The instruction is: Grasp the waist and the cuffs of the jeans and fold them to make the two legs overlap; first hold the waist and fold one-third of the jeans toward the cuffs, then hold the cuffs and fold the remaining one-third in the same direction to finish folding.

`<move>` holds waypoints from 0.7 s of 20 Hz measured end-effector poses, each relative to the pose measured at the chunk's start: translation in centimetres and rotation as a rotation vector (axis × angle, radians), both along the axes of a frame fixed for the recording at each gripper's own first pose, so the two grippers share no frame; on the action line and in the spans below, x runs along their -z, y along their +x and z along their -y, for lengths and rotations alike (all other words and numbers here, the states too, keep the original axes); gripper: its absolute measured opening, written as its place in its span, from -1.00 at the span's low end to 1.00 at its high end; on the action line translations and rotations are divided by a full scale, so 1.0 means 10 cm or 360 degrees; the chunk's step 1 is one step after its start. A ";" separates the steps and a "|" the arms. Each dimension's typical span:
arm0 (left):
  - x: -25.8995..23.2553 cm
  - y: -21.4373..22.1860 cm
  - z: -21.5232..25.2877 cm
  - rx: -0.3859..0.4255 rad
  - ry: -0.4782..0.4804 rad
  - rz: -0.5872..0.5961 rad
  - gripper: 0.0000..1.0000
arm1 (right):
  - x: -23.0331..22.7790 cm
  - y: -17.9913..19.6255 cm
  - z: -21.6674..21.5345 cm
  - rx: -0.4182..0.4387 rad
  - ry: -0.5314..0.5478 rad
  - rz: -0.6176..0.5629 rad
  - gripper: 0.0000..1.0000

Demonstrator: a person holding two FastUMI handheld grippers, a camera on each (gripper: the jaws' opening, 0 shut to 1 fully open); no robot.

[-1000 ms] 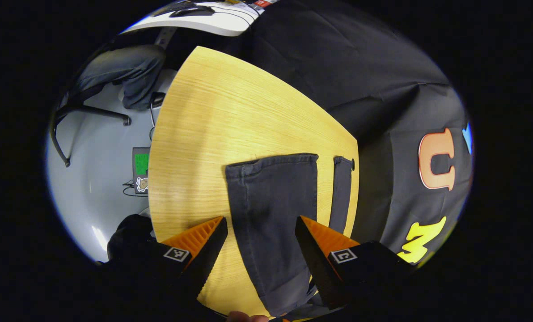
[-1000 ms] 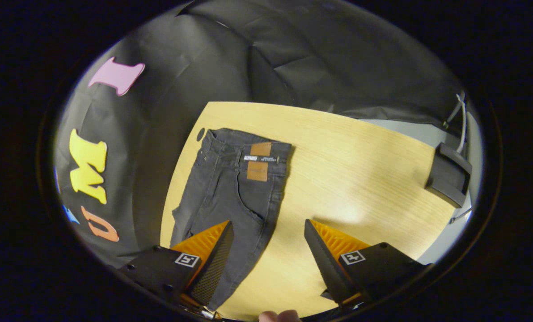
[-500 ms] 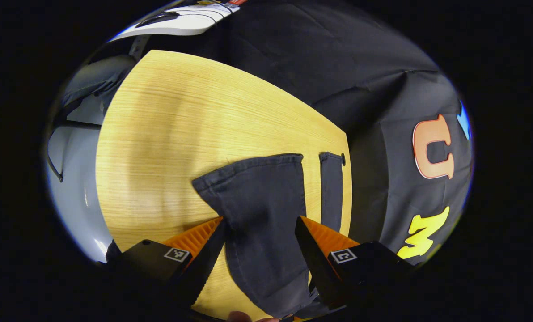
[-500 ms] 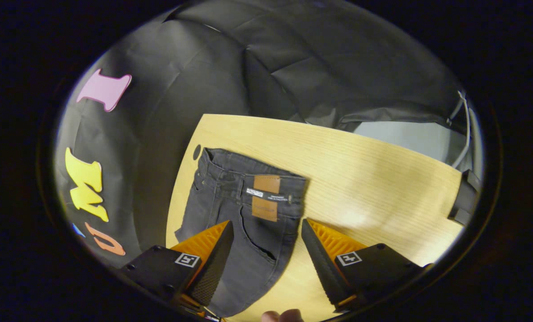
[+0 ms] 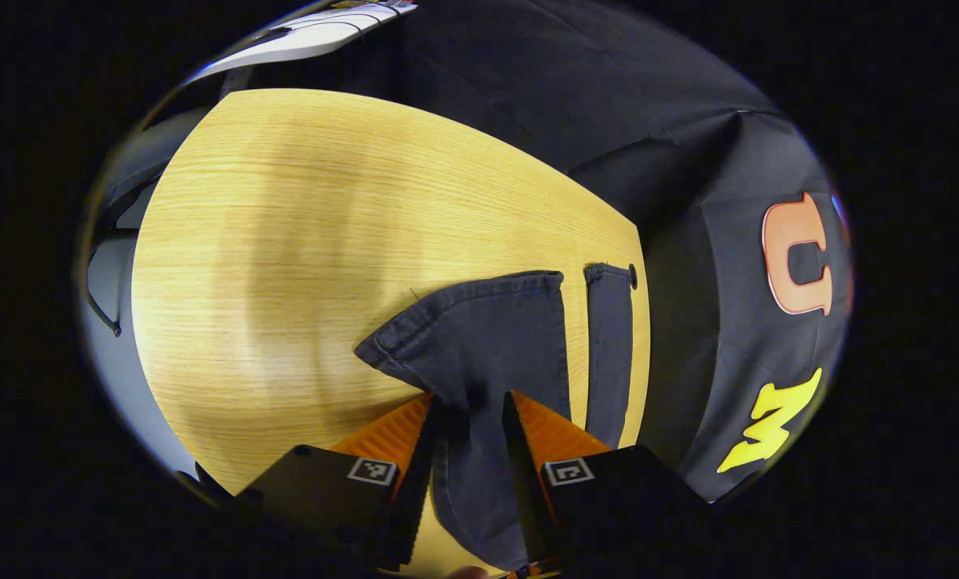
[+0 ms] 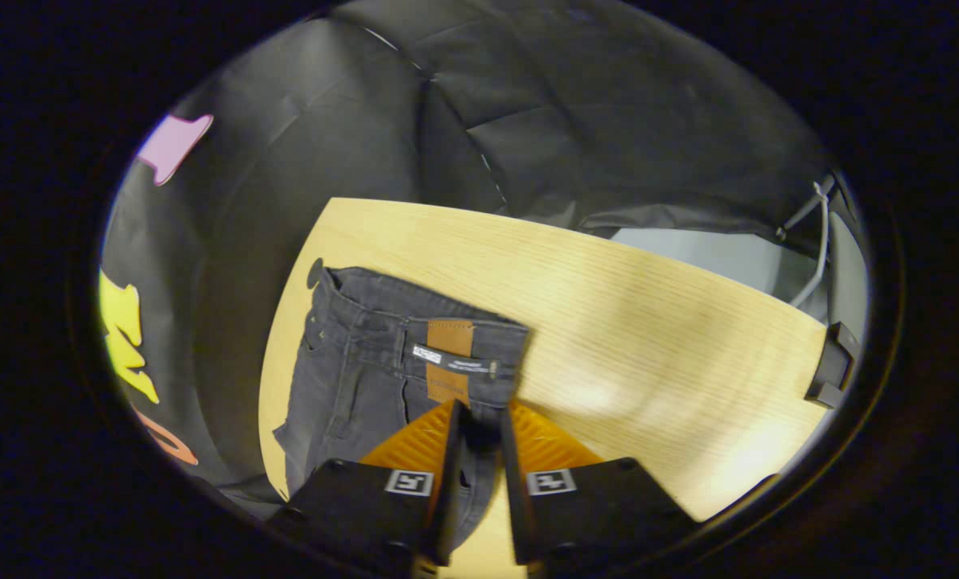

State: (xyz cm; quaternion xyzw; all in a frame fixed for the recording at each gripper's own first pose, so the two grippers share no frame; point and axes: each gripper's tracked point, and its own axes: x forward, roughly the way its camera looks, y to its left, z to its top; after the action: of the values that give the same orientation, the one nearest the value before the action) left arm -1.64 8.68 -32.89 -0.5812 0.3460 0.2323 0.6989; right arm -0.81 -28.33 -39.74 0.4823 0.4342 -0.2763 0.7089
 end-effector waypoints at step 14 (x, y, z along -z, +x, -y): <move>-0.71 0.23 0.03 0.0213 -0.0065 0.0064 -0.93 | -0.69 0.24 -0.03 0.0052 0.0172 0.0209 -0.99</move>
State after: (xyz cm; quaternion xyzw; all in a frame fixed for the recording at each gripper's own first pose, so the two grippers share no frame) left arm 0.65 8.36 -25.77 -0.5754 0.3748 0.1662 0.7077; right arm 1.55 -28.04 -32.86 0.5439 0.3933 -0.2317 0.7041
